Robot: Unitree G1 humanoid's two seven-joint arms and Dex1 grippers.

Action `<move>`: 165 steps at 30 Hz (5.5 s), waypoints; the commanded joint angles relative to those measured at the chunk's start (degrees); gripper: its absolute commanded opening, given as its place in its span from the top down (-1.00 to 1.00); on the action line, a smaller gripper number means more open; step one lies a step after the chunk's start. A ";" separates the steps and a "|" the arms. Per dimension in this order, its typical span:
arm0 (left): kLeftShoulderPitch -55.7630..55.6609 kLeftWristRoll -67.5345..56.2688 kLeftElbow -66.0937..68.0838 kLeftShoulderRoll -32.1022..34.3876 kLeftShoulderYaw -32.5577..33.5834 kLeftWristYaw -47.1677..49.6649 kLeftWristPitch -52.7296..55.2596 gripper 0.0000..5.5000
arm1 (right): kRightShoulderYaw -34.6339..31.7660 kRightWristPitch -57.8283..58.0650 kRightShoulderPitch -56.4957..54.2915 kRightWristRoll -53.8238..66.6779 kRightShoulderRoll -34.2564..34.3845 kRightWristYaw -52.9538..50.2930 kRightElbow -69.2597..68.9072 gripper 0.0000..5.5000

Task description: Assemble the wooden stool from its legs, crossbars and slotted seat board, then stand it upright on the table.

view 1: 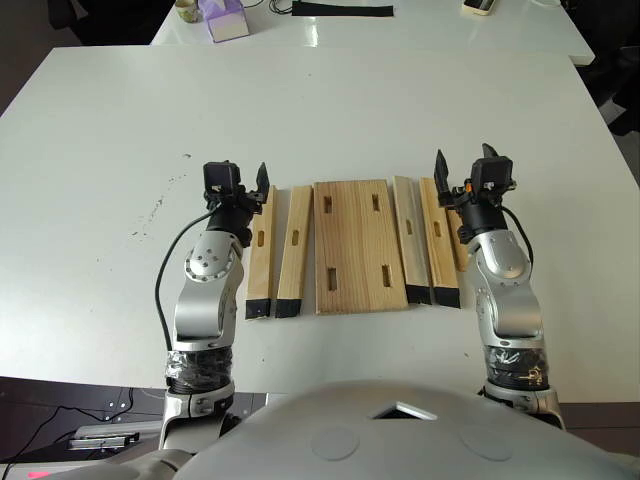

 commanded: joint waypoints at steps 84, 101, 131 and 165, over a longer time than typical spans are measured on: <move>25.92 -7.50 -19.13 15.57 7.14 -9.42 33.73 -0.20 | -0.19 0.38 10.63 -4.32 3.02 -6.14 -9.18 -0.39; 21.29 -11.60 -9.88 16.01 10.37 -11.81 31.63 0.52 | 0.72 -0.14 11.01 -5.02 4.19 -7.21 -8.89 -0.37; -20.24 -69.32 -22.14 22.52 4.87 -34.56 22.50 0.52 | -11.89 41.09 -20.22 87.66 -34.65 37.06 -19.12 -0.37; -12.93 -61.40 -21.19 28.60 -0.42 -42.58 20.06 0.52 | -10.74 40.88 -21.71 78.80 -44.88 48.94 -16.56 0.53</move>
